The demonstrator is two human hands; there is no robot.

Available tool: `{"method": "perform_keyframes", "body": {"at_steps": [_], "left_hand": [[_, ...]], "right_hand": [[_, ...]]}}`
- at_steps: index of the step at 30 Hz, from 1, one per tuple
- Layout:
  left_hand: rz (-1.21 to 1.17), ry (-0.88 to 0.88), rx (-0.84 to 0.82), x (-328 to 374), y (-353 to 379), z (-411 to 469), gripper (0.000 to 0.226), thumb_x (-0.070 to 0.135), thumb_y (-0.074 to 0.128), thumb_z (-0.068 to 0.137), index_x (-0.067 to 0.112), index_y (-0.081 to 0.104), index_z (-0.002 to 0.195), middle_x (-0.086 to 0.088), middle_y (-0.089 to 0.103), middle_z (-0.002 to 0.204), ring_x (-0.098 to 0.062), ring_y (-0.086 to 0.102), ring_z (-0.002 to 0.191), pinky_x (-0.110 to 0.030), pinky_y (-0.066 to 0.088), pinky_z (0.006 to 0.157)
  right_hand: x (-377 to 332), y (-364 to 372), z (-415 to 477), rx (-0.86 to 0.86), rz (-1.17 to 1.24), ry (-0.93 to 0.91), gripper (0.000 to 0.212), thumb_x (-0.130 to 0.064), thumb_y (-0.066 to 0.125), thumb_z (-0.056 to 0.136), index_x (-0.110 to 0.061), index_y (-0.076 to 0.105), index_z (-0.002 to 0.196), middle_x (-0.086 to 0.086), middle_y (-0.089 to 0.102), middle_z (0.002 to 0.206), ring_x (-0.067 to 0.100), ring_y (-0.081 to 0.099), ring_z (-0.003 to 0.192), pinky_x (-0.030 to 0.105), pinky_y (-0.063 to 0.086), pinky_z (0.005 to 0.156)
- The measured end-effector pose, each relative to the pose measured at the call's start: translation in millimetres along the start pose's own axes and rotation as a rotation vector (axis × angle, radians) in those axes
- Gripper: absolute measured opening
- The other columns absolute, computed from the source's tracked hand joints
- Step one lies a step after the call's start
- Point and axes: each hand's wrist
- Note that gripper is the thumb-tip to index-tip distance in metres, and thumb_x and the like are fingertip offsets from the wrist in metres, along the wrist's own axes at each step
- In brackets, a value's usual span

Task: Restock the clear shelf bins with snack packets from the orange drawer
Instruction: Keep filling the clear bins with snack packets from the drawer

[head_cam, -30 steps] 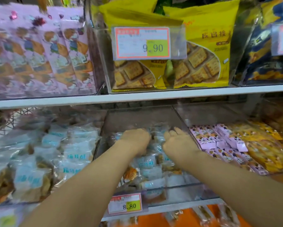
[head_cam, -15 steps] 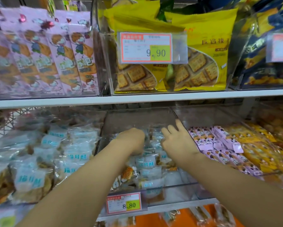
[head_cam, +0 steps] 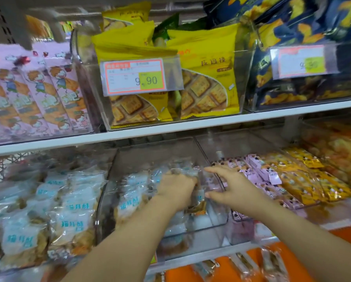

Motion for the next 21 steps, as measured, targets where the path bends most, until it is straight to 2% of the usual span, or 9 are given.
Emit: {"method": "perform_keyframes", "body": {"at_steps": [3, 6, 11, 16, 19, 21], "left_hand": [[0.066, -0.085, -0.043, -0.2, 8.0, 3.8, 0.027, 0.031, 0.058, 0.088, 0.022, 0.058, 0.114, -0.003, 0.064, 0.117, -0.025, 0.059, 0.111, -0.033, 0.038, 0.095], [0.01, -0.198, -0.05, -3.6, 15.7, 5.6, 0.023, 0.034, 0.056, 0.09, 0.02, 0.061, 0.108, -0.004, 0.065, 0.114, -0.026, 0.061, 0.108, -0.032, 0.041, 0.092], [-0.032, -0.277, -0.047, 0.5, 20.7, 11.3, 0.021, 0.037, 0.059, 0.088, 0.023, 0.063, 0.103, -0.003, 0.067, 0.108, -0.025, 0.064, 0.101, -0.029, 0.038, 0.073], [-0.08, -0.247, -0.059, -1.5, 3.9, 4.8, 0.026, 0.045, 0.06, 0.086, 0.027, 0.064, 0.103, 0.0, 0.066, 0.112, -0.022, 0.062, 0.104, -0.031, 0.039, 0.081], [-0.227, -0.242, 0.051, -11.4, -20.3, -11.0, 0.036, 0.056, 0.06, 0.084, 0.034, 0.062, 0.113, 0.01, 0.064, 0.119, -0.016, 0.058, 0.113, -0.034, 0.042, 0.092], [-0.283, -0.253, 0.12, -28.1, -32.1, -27.9, 0.035, 0.051, 0.058, 0.088, 0.035, 0.059, 0.119, 0.012, 0.062, 0.122, -0.014, 0.056, 0.116, -0.033, 0.042, 0.094]], "right_hand": [[5.0, 1.4, 1.6, 0.009, 0.03, -0.013, 0.063, -0.023, 0.073, 0.08, -0.028, 0.047, 0.137, -0.009, 0.044, 0.137, 0.003, 0.041, 0.121, 0.013, 0.027, 0.095], [9.2, 3.7, 2.5, -0.006, 0.068, 0.007, 0.063, -0.022, 0.072, 0.081, -0.027, 0.045, 0.138, -0.009, 0.043, 0.136, 0.003, 0.04, 0.121, 0.014, 0.028, 0.096], [13.2, 4.8, 2.4, -0.002, 0.077, -0.002, 0.066, -0.02, 0.071, 0.081, -0.026, 0.043, 0.14, -0.006, 0.04, 0.141, 0.007, 0.038, 0.127, 0.015, 0.027, 0.098], [8.3, 3.6, -0.5, -0.024, 0.064, 0.006, 0.07, -0.023, 0.072, 0.08, -0.027, 0.039, 0.142, -0.004, 0.039, 0.146, 0.01, 0.039, 0.13, 0.018, 0.03, 0.103], [4.6, 2.6, -3.6, -0.054, -0.039, 0.006, 0.074, -0.031, 0.073, 0.081, -0.028, 0.035, 0.144, 0.0, 0.031, 0.152, 0.013, 0.029, 0.138, 0.022, 0.023, 0.11], [-0.6, 2.0, -7.5, -0.027, -0.103, 0.002, 0.071, -0.037, 0.07, 0.082, -0.031, 0.035, 0.144, -0.002, 0.024, 0.154, 0.014, 0.023, 0.141, 0.027, 0.022, 0.113]]}}
Point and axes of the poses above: each hand's wrist, its own z-axis towards the middle knuckle, its own y-axis out of the palm, x = y × z
